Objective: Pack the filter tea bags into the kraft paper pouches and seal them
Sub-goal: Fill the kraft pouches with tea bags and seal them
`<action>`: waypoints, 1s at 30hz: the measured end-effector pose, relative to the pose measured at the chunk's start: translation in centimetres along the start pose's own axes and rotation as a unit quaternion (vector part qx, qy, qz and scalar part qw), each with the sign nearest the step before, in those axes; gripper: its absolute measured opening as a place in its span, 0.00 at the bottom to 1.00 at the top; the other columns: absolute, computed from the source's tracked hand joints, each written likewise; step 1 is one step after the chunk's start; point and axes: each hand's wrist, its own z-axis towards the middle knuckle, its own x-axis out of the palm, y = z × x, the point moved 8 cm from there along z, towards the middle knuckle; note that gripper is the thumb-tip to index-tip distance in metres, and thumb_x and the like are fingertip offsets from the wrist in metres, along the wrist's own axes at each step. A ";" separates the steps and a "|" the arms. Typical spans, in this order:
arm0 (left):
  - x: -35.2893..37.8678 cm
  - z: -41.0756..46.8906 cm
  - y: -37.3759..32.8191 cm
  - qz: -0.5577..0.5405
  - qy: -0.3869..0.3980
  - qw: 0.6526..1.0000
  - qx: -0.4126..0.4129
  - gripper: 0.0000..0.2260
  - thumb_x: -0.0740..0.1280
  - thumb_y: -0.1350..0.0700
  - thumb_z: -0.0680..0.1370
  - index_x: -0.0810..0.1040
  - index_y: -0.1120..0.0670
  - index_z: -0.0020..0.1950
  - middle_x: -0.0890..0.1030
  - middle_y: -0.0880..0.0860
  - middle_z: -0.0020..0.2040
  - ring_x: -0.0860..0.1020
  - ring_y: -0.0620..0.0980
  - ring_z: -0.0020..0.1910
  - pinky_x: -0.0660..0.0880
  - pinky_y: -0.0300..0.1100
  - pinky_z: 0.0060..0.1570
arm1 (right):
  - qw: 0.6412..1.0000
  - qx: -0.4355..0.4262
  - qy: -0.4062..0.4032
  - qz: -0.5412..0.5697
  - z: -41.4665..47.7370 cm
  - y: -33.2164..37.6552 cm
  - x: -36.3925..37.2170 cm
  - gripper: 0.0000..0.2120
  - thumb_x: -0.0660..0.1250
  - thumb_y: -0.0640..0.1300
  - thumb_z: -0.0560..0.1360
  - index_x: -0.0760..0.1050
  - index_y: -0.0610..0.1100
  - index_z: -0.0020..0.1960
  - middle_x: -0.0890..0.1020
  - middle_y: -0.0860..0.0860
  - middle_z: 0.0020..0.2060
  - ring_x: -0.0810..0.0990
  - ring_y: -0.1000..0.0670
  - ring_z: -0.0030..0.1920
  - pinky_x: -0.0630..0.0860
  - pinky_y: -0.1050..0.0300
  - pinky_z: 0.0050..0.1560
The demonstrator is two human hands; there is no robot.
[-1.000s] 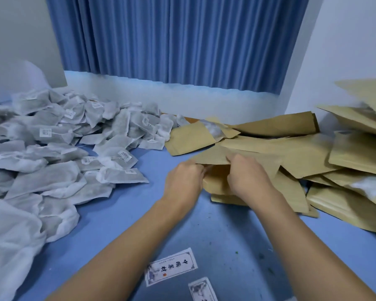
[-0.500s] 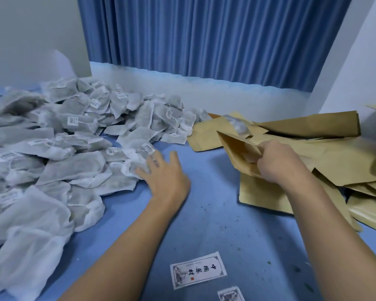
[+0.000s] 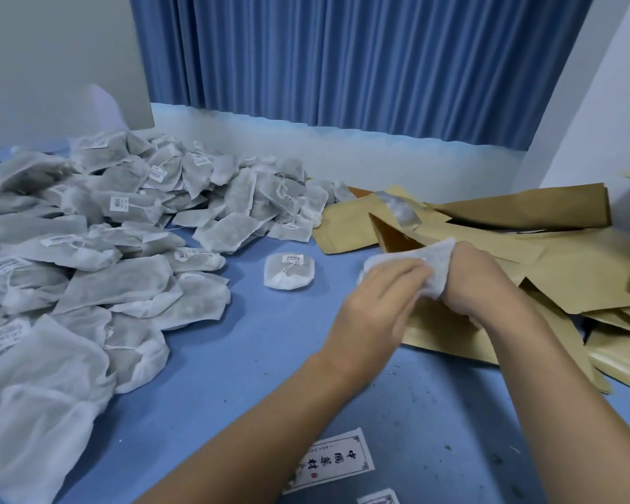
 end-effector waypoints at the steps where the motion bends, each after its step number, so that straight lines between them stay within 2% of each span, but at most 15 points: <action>1: 1.4 0.0 0.2 -0.011 0.050 0.998 -0.035 0.13 0.65 0.70 0.79 0.80 0.63 0.62 0.81 0.58 0.60 0.79 0.57 0.60 0.75 0.48 0.61 | 1.000 0.015 0.000 -0.001 0.1 -0.4 -0.2 0.11 0.64 0.41 0.75 0.82 0.55 0.50 0.78 0.46 0.40 0.76 0.43 0.39 0.71 0.56 0.37; 3: 4.2 0.4 1.9 0.019 0.150 0.981 -0.124 0.11 0.62 0.68 0.79 0.78 0.57 0.58 0.81 0.55 0.55 0.78 0.57 0.57 0.74 0.50 0.52 | 0.998 0.040 -0.006 0.047 -0.1 -1.8 -0.9 0.16 0.60 0.36 0.76 0.79 0.48 0.59 0.78 0.45 0.46 0.77 0.43 0.43 0.70 0.56 0.38; 5: 7.0 1.9 4.2 0.110 0.244 0.946 -0.182 0.07 0.63 0.64 0.80 0.77 0.56 0.55 0.80 0.57 0.53 0.77 0.60 0.54 0.72 0.49 0.46 | 0.996 0.017 -0.021 0.088 -0.6 -2.4 -1.5 0.24 0.56 0.33 0.72 0.80 0.51 0.60 0.81 0.44 0.51 0.77 0.42 0.47 0.70 0.57 0.41; 9: 11.8 5.2 6.8 0.080 0.314 0.909 -0.262 0.11 0.58 0.60 0.83 0.76 0.58 0.63 0.79 0.60 0.58 0.77 0.59 0.56 0.74 0.47 0.57 | 0.995 -0.032 -0.061 0.069 -0.7 -0.9 -2.5 0.19 0.57 0.33 0.68 0.80 0.48 0.51 0.81 0.43 0.46 0.76 0.39 0.47 0.75 0.53 0.45; 13: 14.3 4.3 5.2 0.073 0.384 0.899 -0.200 0.16 0.59 0.60 0.83 0.72 0.62 0.70 0.75 0.63 0.68 0.73 0.61 0.67 0.68 0.51 0.68 | 0.995 -0.002 -0.087 0.050 -0.4 -1.9 -2.8 0.25 0.58 0.34 0.71 0.79 0.52 0.62 0.80 0.42 0.56 0.77 0.38 0.57 0.76 0.51 0.56; 15: 12.2 4.5 3.0 0.006 0.291 0.946 -0.143 0.12 0.61 0.60 0.81 0.79 0.62 0.60 0.81 0.63 0.58 0.78 0.61 0.58 0.73 0.54 0.59 | 0.992 0.021 -0.116 0.041 -0.3 -2.8 -3.4 0.25 0.59 0.35 0.72 0.77 0.50 0.65 0.79 0.41 0.61 0.76 0.36 0.61 0.74 0.50 0.60; 17: 7.7 5.0 1.2 -0.036 0.121 0.990 -0.058 0.10 0.61 0.58 0.80 0.81 0.59 0.46 0.82 0.56 0.43 0.79 0.56 0.43 0.75 0.50 0.44 | 0.990 0.037 -0.133 0.039 -0.2 -3.4 -3.7 0.23 0.61 0.36 0.73 0.78 0.50 0.65 0.79 0.41 0.61 0.76 0.36 0.60 0.74 0.49 0.59; 19: 2.5 4.1 1.2 -0.002 -0.061 0.998 0.017 0.11 0.63 0.59 0.80 0.78 0.58 0.38 0.77 0.52 0.35 0.74 0.53 0.35 0.71 0.48 0.36 | 0.990 0.046 -0.130 0.027 -0.2 -3.6 -3.6 0.20 0.61 0.35 0.72 0.79 0.47 0.61 0.80 0.40 0.56 0.76 0.35 0.56 0.74 0.49 0.55; 20: 0.4 3.4 2.3 0.035 -0.123 0.992 0.011 0.11 0.63 0.59 0.79 0.77 0.58 0.38 0.77 0.52 0.36 0.73 0.53 0.35 0.70 0.48 0.37 | 0.991 0.049 -0.124 0.021 -0.1 -3.7 -3.4 0.20 0.61 0.34 0.72 0.79 0.46 0.60 0.80 0.40 0.54 0.76 0.36 0.55 0.74 0.50 0.53; 22: -1.7 2.1 7.1 0.164 -0.112 0.970 -0.139 0.06 0.64 0.56 0.79 0.80 0.56 0.47 0.80 0.53 0.49 0.76 0.56 0.47 0.71 0.51 0.47 | 0.993 0.051 -0.108 0.015 0.0 -3.5 -2.9 0.20 0.61 0.34 0.73 0.78 0.47 0.61 0.79 0.40 0.55 0.76 0.36 0.54 0.73 0.51 0.50; 24: -2.0 -0.9 13.5 0.284 0.054 0.892 -0.349 0.15 0.62 0.52 0.80 0.74 0.50 0.66 0.71 0.55 0.68 0.69 0.57 0.66 0.67 0.53 0.62 | 0.993 0.052 -0.100 0.021 -0.1 -3.3 -2.5 0.20 0.62 0.36 0.73 0.77 0.49 0.62 0.79 0.41 0.56 0.76 0.36 0.54 0.72 0.52 0.48; 25: -1.9 -2.5 15.6 0.304 0.137 0.850 -0.408 0.18 0.61 0.52 0.80 0.70 0.49 0.70 0.68 0.56 0.72 0.66 0.58 0.70 0.65 0.52 0.65 | 0.993 0.051 -0.099 0.025 -0.1 -3.3 -2.4 0.20 0.61 0.36 0.73 0.77 0.49 0.62 0.79 0.41 0.55 0.76 0.37 0.53 0.73 0.52 0.48; 26: -2.0 -3.6 16.5 0.305 0.178 0.829 -0.433 0.18 0.61 0.54 0.80 0.70 0.49 0.70 0.69 0.56 0.70 0.67 0.58 0.68 0.66 0.51 0.63 | 0.993 0.052 -0.098 0.028 -0.2 -3.2 -2.3 0.20 0.61 0.35 0.73 0.78 0.49 0.62 0.78 0.41 0.53 0.75 0.37 0.51 0.73 0.51 0.48; 27: -2.2 -4.0 16.7 0.289 0.174 0.836 -0.433 0.16 0.61 0.58 0.79 0.72 0.51 0.67 0.73 0.56 0.65 0.71 0.59 0.63 0.69 0.50 0.57 | 0.993 0.054 -0.099 0.030 -0.3 -3.3 -2.2 0.20 0.60 0.35 0.73 0.78 0.48 0.61 0.77 0.42 0.49 0.74 0.38 0.49 0.74 0.51 0.47; 30: -2.9 -3.4 14.1 0.177 0.028 0.891 -0.418 0.04 0.60 0.62 0.79 0.73 0.55 0.49 0.77 0.54 0.44 0.75 0.59 0.45 0.67 0.48 0.39 | 0.993 0.061 -0.099 0.024 -0.5 -3.1 -2.1 0.21 0.59 0.34 0.73 0.78 0.49 0.62 0.74 0.45 0.42 0.73 0.39 0.45 0.73 0.52 0.43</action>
